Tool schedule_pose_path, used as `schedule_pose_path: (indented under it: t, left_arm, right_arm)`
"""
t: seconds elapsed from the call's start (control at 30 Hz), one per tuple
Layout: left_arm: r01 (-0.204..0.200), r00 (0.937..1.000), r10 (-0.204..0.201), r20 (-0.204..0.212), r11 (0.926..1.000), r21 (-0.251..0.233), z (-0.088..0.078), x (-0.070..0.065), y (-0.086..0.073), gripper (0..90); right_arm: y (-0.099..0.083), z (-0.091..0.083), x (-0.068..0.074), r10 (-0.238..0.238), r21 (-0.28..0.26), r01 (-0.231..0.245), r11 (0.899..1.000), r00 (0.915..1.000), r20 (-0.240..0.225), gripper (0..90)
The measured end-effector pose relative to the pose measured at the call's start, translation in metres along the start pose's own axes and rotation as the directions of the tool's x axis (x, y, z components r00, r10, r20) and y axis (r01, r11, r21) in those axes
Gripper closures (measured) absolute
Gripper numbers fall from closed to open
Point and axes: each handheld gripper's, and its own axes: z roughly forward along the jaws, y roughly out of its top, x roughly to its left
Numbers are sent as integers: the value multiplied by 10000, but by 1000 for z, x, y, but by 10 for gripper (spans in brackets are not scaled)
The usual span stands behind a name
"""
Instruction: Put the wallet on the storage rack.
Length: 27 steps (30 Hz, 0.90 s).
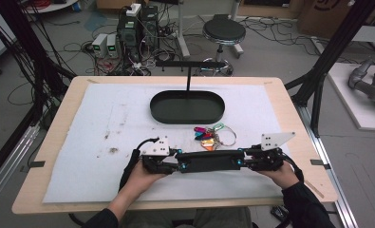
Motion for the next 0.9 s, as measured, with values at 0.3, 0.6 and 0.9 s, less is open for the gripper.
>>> schedule_pose_path:
  t: [0.3, 0.6, 0.9]
  left_arm:
    - [-298, 9995, 301, 111, 9992, -285, -4, -2, 5, 740]
    - [-269, 9991, 251, -338, 9981, -547, -20, 2, 17, 740]
    - [-206, 9942, 151, -1060, 9985, -511, -42, 13, 28, 739]
  right_arm:
    - [0, -2, 0, -14, -156, 21, 9999, 9989, 458, 593]
    - [-1, -17, -6, 726, -1021, -515, 9934, 9738, 2156, 373]
    - [-9, -37, -15, 1835, -1806, -1118, 9772, 8721, 4535, 352]
